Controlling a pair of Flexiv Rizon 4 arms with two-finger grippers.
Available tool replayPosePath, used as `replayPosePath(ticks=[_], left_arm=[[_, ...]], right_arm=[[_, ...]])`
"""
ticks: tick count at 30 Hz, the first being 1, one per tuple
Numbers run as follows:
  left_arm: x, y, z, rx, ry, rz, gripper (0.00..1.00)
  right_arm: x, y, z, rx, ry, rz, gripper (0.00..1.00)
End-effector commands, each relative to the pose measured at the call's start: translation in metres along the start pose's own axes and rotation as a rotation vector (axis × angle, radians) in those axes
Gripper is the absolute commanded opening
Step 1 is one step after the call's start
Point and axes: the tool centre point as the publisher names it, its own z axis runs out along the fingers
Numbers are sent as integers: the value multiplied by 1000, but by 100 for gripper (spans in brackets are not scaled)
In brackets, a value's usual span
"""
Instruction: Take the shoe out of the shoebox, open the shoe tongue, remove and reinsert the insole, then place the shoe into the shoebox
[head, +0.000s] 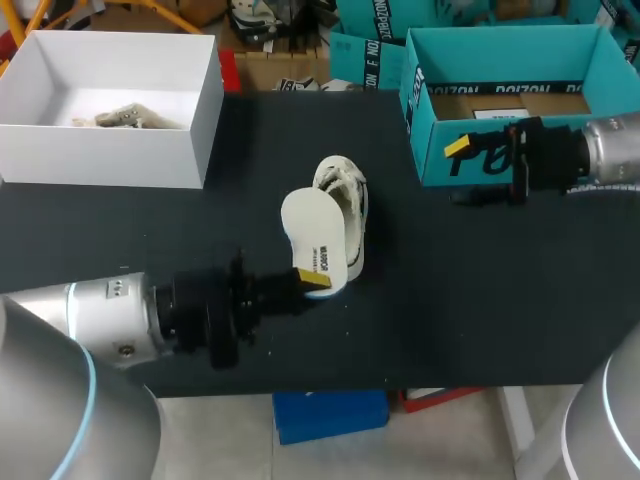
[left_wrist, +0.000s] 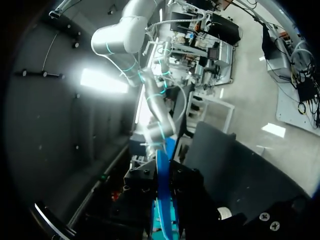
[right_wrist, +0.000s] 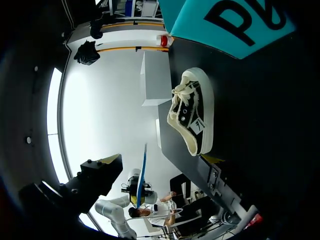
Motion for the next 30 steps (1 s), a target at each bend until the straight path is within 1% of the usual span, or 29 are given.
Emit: replayPosePath(ticks=[1,2,3,19,21,23,24,26,28,30], left_arm=[[12,17,15,14,-41,-29,0],[13,18,16,20,-30,-37,0],[14,19,17,9,-7,-47,0],[14,19,17,9,-7,-47,0],[20,12,19,-6,-12,-17,0],[30,7,20,-42,35,42,0],[36,3,20,-57,33,50,0],[42,0,19,-82,33,76,0],[48,-1,18,-82,7,76,0],[53,0,18,-92,8,103,0]], right_arm=[[-1,0,2,-2,0,0,100],[-1,0,2,-2,0,0,100],[-1,0,2,-2,0,0,100],[-1,0,2,-2,0,0,100],[-1,0,2,-2,0,0,100],[-1,0,2,-2,0,0,100],[-1,0,2,-2,0,0,100],[-1,0,2,-2,0,0,100],[-1,0,2,-2,0,0,100],[-1,0,2,-2,0,0,100]])
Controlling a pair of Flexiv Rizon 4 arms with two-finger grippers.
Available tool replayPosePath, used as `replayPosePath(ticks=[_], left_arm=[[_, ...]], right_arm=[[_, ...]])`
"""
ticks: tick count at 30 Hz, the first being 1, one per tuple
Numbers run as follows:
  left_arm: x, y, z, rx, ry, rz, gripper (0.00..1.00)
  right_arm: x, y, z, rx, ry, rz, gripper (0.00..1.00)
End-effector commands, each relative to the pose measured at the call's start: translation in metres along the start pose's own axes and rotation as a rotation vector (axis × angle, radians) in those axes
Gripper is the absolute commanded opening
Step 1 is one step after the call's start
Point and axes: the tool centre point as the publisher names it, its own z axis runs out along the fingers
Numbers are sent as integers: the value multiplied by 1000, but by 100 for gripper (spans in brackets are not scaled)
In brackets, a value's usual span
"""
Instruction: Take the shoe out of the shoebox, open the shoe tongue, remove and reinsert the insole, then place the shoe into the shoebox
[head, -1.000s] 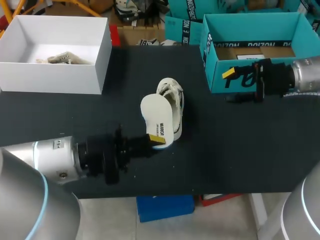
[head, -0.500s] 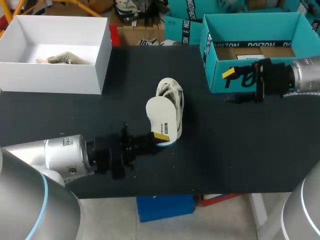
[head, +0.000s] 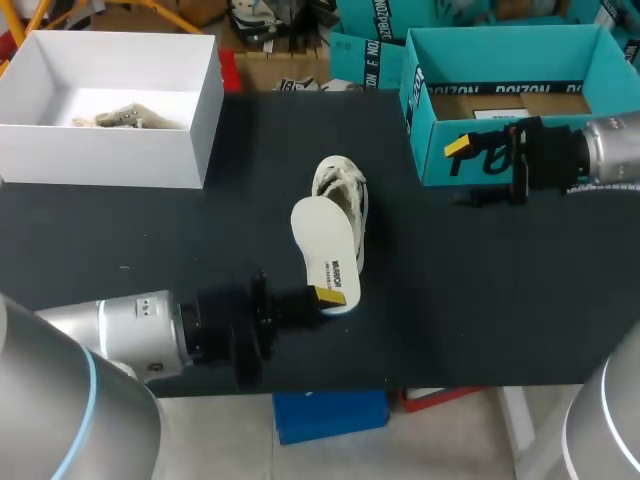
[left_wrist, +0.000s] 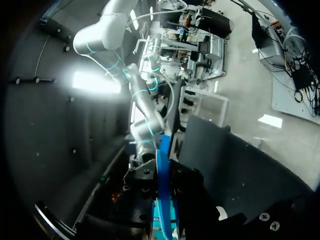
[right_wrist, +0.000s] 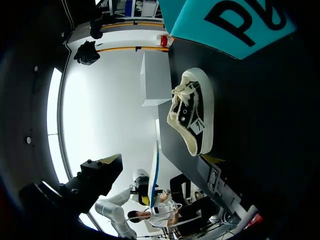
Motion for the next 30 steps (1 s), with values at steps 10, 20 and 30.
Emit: replayPosePath(ticks=[10,20,30], left_arm=[[36,1,5,-38,-66,183,0],[48,30,22,-10,-34,252,0],[45,54,39,4,-23,324,0]], right_arm=[[-1,0,1,-3,0,0,100],[-1,0,1,-3,0,0,100],[-1,0,1,-3,0,0,100]])
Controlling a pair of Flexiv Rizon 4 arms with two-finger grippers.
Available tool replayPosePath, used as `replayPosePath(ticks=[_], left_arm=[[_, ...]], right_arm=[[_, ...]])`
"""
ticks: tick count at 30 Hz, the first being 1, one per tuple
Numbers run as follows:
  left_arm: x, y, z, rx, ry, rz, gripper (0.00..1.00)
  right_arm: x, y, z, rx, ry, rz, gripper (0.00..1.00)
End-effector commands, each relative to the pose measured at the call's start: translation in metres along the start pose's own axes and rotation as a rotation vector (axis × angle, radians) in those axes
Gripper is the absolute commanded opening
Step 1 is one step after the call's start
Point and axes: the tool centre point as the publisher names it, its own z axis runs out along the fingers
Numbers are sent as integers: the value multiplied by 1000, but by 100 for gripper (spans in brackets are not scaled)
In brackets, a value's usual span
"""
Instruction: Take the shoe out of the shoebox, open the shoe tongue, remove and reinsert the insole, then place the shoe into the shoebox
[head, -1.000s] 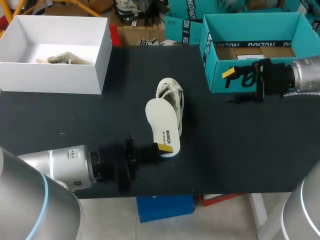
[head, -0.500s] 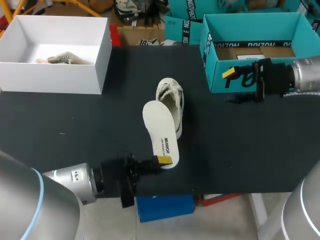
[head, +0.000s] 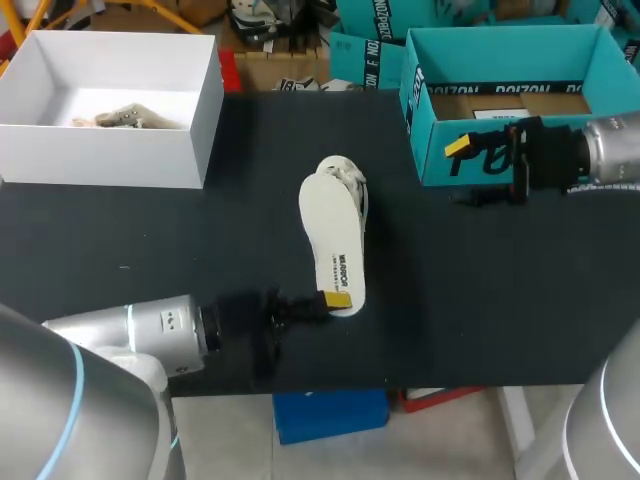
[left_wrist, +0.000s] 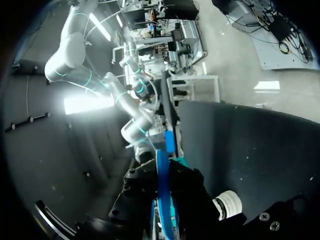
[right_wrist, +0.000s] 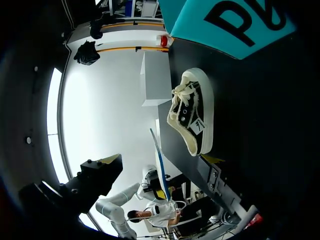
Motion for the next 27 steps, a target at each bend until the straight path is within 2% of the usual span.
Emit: replayPosePath(ticks=[1,9,17,21,27], left_arm=[[6,15,18,9,13,20,0],[13,44,28,-14,-12,34,0],[23,63,32,-20,4,32,0],[24,69,33,-26,-2,31,0],[20,64,35,-22,-11,23,0]], right_arm=[[-1,0,2,-2,0,-1,100],[-1,0,2,-2,0,-1,100],[-1,0,2,-2,0,-1,100],[-1,0,2,-2,0,-1,100],[-1,0,2,-2,0,-1,100]])
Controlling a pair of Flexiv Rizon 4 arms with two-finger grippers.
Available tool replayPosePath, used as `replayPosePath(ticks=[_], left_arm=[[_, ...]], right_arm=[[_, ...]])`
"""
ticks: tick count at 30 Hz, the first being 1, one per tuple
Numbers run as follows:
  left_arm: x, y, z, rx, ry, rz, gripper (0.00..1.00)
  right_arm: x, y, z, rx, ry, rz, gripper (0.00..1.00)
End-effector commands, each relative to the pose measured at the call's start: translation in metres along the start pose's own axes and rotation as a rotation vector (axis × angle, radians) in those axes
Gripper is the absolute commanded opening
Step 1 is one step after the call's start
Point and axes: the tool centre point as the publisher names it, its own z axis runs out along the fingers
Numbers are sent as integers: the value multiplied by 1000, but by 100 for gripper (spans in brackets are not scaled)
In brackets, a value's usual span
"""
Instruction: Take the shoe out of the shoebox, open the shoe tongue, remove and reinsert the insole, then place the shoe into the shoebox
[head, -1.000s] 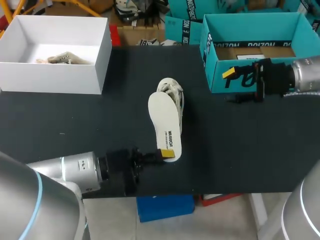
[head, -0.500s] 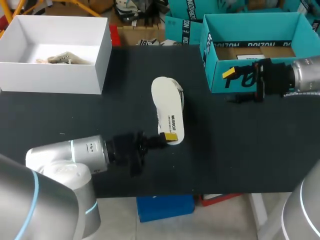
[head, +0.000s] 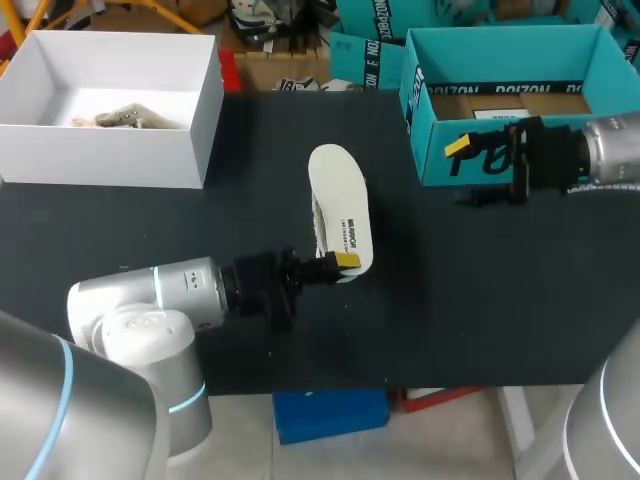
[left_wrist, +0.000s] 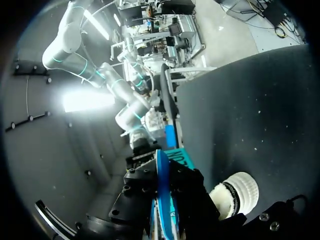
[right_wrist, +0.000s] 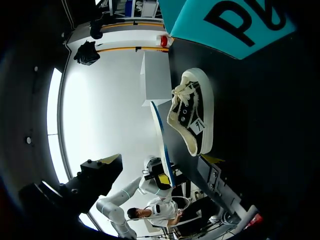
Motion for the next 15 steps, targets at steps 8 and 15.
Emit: replayPosePath(ticks=[8,15], left_arm=[[-1,-1,1,-5,5,2,0],[-1,-1,1,-5,5,2,0]], right_arm=[[-1,2,3,3,-2,-5,100],[-4,7,28,73,1,-57,100]])
